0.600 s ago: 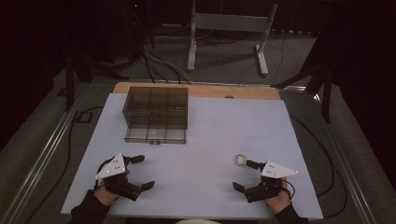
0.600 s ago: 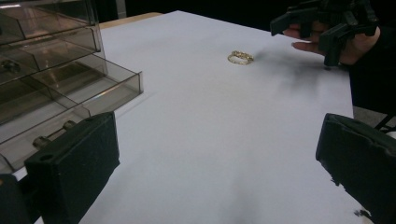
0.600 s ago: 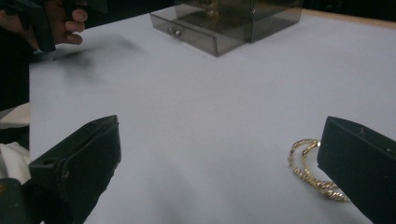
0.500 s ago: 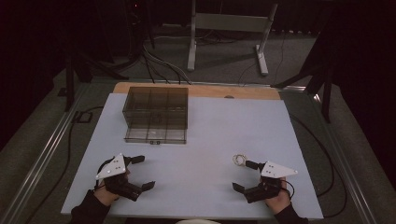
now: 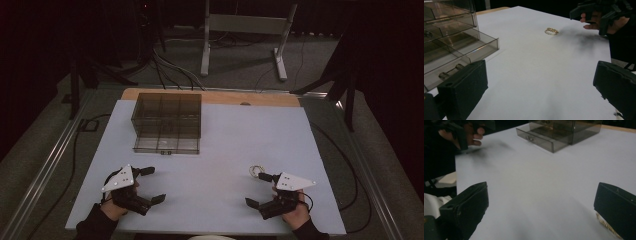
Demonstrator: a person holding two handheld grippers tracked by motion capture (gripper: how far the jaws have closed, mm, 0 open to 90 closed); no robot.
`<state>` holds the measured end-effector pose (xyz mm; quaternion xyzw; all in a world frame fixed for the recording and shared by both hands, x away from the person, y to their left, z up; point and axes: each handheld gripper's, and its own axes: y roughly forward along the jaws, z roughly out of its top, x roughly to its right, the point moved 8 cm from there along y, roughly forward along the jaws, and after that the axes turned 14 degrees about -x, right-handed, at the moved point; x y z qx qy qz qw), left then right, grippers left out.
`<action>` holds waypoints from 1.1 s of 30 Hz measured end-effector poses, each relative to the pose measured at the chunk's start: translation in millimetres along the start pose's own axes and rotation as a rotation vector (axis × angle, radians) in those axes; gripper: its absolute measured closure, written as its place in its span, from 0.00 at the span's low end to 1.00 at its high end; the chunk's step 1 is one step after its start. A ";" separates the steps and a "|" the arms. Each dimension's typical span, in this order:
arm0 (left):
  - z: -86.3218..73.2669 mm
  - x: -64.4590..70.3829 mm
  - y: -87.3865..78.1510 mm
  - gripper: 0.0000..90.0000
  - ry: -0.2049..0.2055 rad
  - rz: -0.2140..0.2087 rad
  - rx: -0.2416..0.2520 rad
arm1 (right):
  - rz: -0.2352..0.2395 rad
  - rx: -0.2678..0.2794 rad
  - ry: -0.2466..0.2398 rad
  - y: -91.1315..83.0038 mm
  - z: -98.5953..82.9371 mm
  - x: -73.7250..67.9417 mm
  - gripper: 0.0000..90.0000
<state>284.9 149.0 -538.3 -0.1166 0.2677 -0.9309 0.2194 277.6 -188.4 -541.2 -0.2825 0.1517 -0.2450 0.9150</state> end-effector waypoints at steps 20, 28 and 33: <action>1.4 0.3 -1.0 0.01 -0.002 -0.002 0.010 | -0.086 0.082 -0.009 -16.5 38.1 8.7 0.00; 1.4 0.8 -0.7 0.01 -0.003 -0.003 0.010 | -0.112 0.081 0.019 -14.5 44.7 21.1 0.00; 1.8 0.2 -1.1 0.01 -0.006 -0.002 0.015 | -0.136 0.082 0.033 -14.1 45.1 30.8 0.00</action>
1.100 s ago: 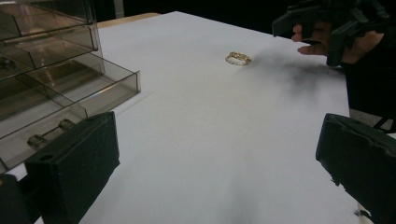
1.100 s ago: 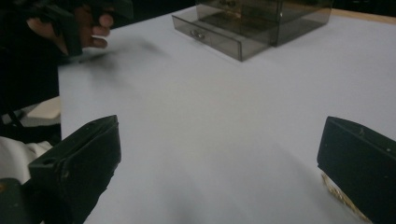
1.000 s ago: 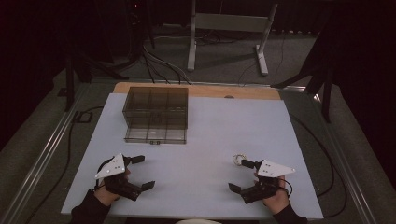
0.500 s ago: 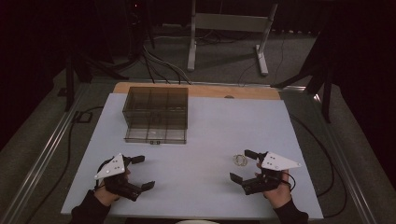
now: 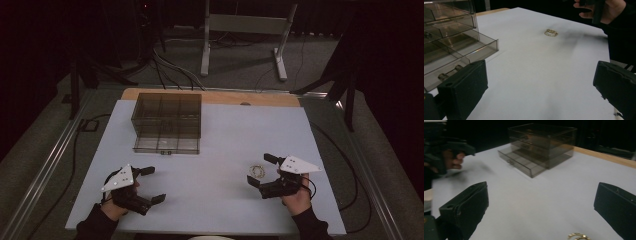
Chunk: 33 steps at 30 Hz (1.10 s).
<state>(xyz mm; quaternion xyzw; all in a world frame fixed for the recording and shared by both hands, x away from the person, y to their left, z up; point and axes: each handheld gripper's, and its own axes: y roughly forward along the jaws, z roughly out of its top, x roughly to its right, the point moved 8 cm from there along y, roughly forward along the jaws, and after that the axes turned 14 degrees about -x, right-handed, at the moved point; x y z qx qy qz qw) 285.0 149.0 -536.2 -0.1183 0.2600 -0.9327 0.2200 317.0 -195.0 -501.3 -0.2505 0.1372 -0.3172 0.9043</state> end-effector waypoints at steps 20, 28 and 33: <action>-0.6 1.1 1.2 0.01 0.000 -0.005 -0.004 | -0.143 -0.095 0.177 10.4 -22.5 55.0 0.00; -0.3 0.5 1.1 0.01 -0.001 -0.006 -0.002 | -0.205 -0.188 0.224 14.8 -37.0 64.5 0.25; -1.4 0.0 1.3 0.01 -0.002 -0.005 -0.007 | -0.218 -0.257 0.227 15.9 -45.2 67.2 0.47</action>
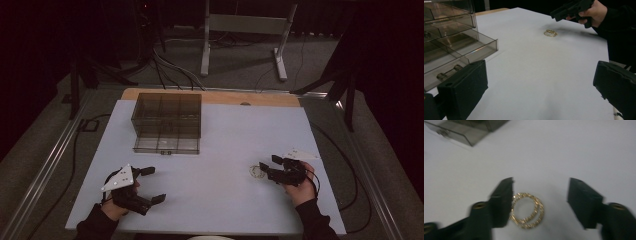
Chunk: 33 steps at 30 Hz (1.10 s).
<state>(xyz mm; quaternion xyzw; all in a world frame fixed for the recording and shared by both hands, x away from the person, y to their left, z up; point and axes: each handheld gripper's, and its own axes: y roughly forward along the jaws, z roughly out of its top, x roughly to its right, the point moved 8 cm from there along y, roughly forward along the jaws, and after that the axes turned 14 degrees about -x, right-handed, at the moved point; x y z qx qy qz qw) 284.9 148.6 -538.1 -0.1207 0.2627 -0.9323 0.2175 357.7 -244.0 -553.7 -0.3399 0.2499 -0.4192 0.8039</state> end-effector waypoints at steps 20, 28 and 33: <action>-0.6 -0.8 -0.6 0.01 0.003 0.004 0.000 | -0.098 -0.185 -0.045 26.8 -17.8 3.0 0.85; -1.0 -0.2 -0.1 0.01 0.005 0.001 -0.004 | -0.160 -0.199 -0.054 28.9 -15.8 -0.6 0.96; -1.0 -0.4 -0.2 0.01 0.005 0.003 -0.001 | -0.152 -0.165 -0.030 21.6 -11.4 1.1 0.96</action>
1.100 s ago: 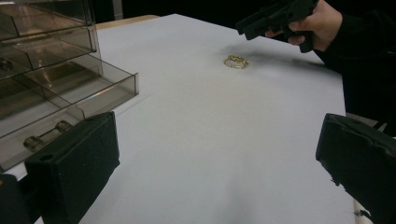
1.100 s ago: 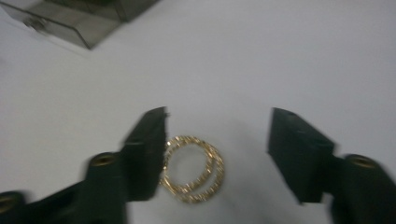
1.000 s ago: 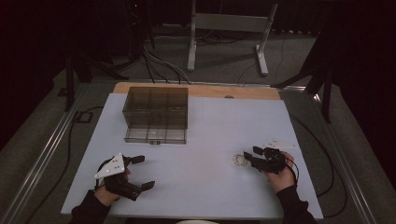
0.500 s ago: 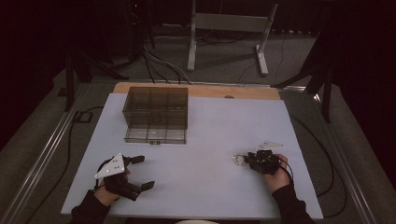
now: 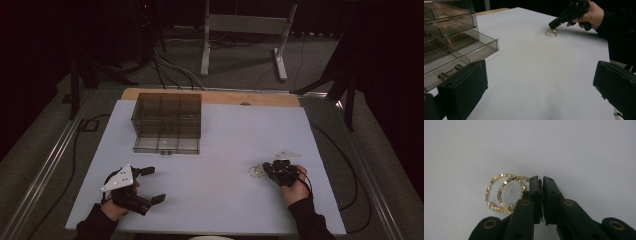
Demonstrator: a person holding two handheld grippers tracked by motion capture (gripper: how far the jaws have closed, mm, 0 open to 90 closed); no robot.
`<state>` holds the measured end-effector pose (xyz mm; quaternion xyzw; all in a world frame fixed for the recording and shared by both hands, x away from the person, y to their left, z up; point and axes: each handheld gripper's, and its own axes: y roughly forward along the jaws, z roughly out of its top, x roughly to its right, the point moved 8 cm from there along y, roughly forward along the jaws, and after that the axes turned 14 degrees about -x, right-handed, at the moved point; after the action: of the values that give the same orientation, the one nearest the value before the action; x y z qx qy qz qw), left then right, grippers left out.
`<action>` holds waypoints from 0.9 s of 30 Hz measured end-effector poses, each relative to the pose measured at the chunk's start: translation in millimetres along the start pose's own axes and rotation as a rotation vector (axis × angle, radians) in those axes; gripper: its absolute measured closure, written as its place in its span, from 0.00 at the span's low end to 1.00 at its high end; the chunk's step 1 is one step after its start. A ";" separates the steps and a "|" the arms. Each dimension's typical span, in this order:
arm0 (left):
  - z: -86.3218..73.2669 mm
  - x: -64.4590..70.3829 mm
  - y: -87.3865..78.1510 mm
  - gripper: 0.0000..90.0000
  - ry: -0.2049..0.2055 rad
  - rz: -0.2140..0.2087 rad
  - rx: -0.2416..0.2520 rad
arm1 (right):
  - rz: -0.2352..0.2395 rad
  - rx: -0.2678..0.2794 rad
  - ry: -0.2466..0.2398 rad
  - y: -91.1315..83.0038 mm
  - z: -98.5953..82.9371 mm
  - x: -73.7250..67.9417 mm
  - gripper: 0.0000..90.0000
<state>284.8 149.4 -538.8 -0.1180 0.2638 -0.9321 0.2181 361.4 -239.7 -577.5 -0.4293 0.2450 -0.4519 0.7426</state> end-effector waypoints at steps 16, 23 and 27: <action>-0.5 0.9 2.5 0.01 -0.005 -0.007 -0.007 | 0.020 0.023 -0.048 -13.7 18.6 -14.7 0.96; 0.0 0.8 1.8 0.01 -0.005 -0.004 -0.003 | 0.040 0.032 -0.085 -16.1 35.2 -27.7 0.96; 0.7 1.2 1.5 0.01 -0.002 -0.005 -0.001 | 0.060 0.044 -0.101 -16.8 45.5 -37.3 0.96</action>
<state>284.6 147.4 -538.9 -0.1196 0.2636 -0.9325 0.2159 370.3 -191.7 -540.7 -0.4274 0.2099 -0.4126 0.7766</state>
